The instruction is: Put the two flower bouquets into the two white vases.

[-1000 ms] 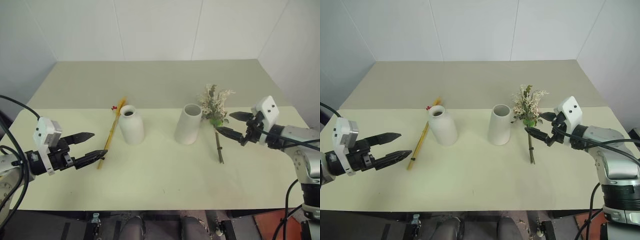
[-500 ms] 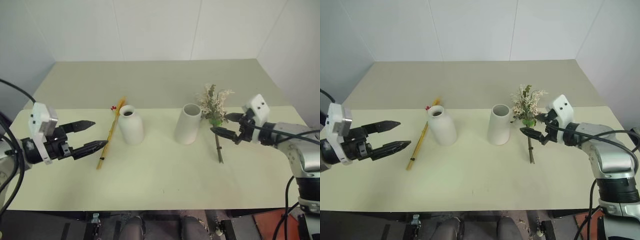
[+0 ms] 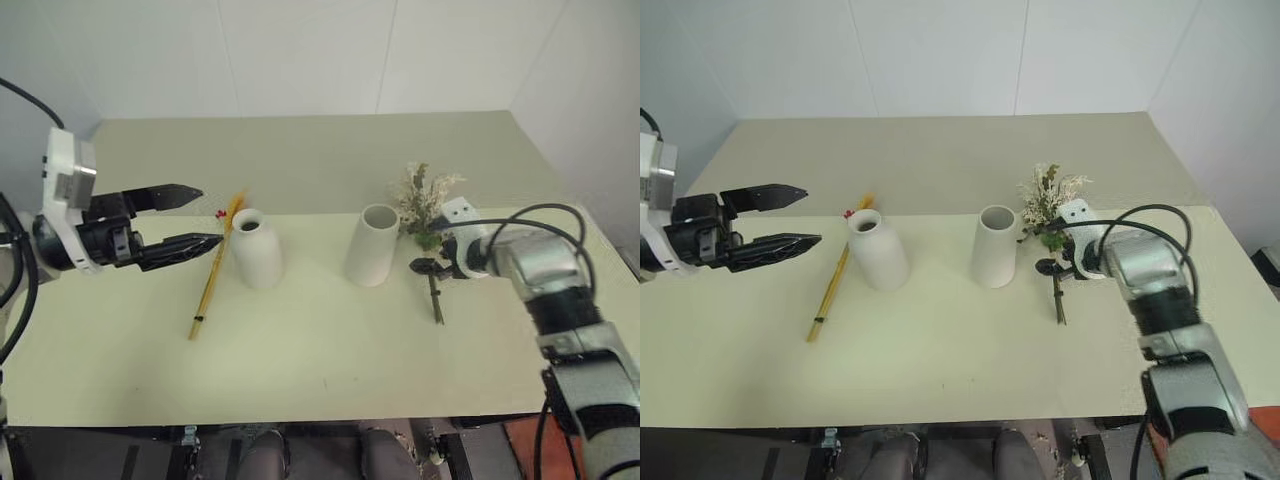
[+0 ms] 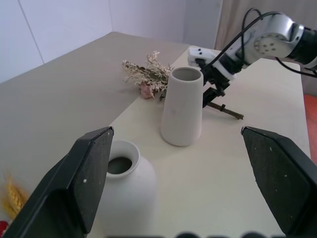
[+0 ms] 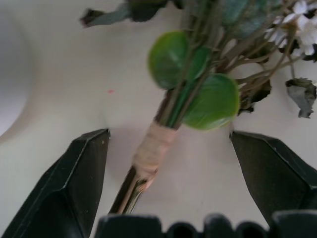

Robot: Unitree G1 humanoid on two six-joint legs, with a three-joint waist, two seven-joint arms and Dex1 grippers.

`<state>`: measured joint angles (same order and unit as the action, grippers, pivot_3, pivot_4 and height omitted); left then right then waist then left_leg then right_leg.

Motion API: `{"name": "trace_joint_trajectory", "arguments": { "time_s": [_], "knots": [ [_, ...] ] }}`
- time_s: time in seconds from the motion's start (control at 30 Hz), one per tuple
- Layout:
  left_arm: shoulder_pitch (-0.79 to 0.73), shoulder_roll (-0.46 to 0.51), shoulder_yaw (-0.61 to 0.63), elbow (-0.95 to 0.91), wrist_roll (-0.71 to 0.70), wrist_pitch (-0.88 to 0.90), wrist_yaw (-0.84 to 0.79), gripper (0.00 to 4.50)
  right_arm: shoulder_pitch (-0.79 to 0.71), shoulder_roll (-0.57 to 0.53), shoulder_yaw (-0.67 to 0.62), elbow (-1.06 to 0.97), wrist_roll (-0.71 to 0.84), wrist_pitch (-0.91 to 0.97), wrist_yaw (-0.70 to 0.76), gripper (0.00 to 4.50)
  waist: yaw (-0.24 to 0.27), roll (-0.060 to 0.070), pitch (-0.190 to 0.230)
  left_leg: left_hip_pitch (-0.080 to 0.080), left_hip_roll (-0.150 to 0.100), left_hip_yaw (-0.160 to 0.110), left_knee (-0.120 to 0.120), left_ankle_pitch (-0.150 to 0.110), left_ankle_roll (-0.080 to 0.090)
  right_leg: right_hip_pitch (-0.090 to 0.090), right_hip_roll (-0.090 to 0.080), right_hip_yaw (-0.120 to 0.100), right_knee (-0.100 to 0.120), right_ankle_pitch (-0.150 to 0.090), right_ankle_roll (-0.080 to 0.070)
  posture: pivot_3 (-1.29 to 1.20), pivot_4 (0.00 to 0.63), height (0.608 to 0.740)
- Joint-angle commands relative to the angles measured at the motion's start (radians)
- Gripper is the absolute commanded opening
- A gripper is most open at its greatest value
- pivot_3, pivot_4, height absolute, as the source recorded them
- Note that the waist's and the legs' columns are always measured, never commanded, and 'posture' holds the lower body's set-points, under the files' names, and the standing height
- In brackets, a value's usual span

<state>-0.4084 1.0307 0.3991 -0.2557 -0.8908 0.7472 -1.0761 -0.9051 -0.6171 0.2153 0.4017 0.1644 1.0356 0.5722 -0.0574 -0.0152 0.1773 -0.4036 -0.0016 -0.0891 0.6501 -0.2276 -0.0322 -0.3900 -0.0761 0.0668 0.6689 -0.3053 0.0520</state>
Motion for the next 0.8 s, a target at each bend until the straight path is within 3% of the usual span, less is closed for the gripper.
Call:
{"name": "trace_joint_trajectory", "arguments": {
  "time_s": [0.03,0.17,0.47,0.67,0.8],
  "knots": [
    [-0.018,0.01,0.016,-0.001,-0.015,-0.002,-0.013,4.5,-0.04,0.022,-0.016,0.105,-0.059,-0.057,-0.053,4.26,-0.003,0.0,0.0,0.0,0.0,0.0,0.0,0.0,-0.001,0.0,0.0,0.0,0.0,0.0,0.0,0.0,0.15,0.74],
    [-0.01,0.02,0.027,0.001,-0.011,-0.004,-0.026,4.5,-0.052,0.035,-0.029,0.13,-0.07,-0.09,-0.05,3.27,-0.004,0.0,0.0,0.001,0.0,0.0,0.0,0.001,-0.001,0.001,0.0,0.0,0.002,0.0,0.0,0.0,0.15,0.74],
    [0.059,0.02,0.093,-0.009,-0.015,0.007,-0.018,4.5,-0.042,0.05,-0.153,0.127,-0.074,-0.081,-0.168,0.33,-0.006,0.0,0.0,0.0,0.0,0.0,0.0,0.001,-0.001,-0.001,0.0,0.0,0.003,0.0,0.0,0.0,0.15,0.74],
    [0.135,-0.024,0.184,-0.031,-0.063,0.022,0.022,4.5,-0.017,0.114,-0.429,0.037,0.013,-0.226,-0.328,0.21,-0.008,0.0,0.0,0.0,0.0,0.0,0.0,0.001,-0.001,-0.001,0.0,0.001,0.003,0.0,0.0,0.0,0.15,0.74],
    [0.164,-0.028,0.219,-0.032,-0.091,0.019,0.007,4.5,0.003,0.162,-0.573,-0.107,0.153,-0.333,-0.272,0.21,-0.013,0.0,0.0,0.0,0.0,0.001,-0.001,0.001,-0.001,-0.002,0.0,0.001,0.004,0.0,0.0,0.0,0.15,0.74]
  ]
}}
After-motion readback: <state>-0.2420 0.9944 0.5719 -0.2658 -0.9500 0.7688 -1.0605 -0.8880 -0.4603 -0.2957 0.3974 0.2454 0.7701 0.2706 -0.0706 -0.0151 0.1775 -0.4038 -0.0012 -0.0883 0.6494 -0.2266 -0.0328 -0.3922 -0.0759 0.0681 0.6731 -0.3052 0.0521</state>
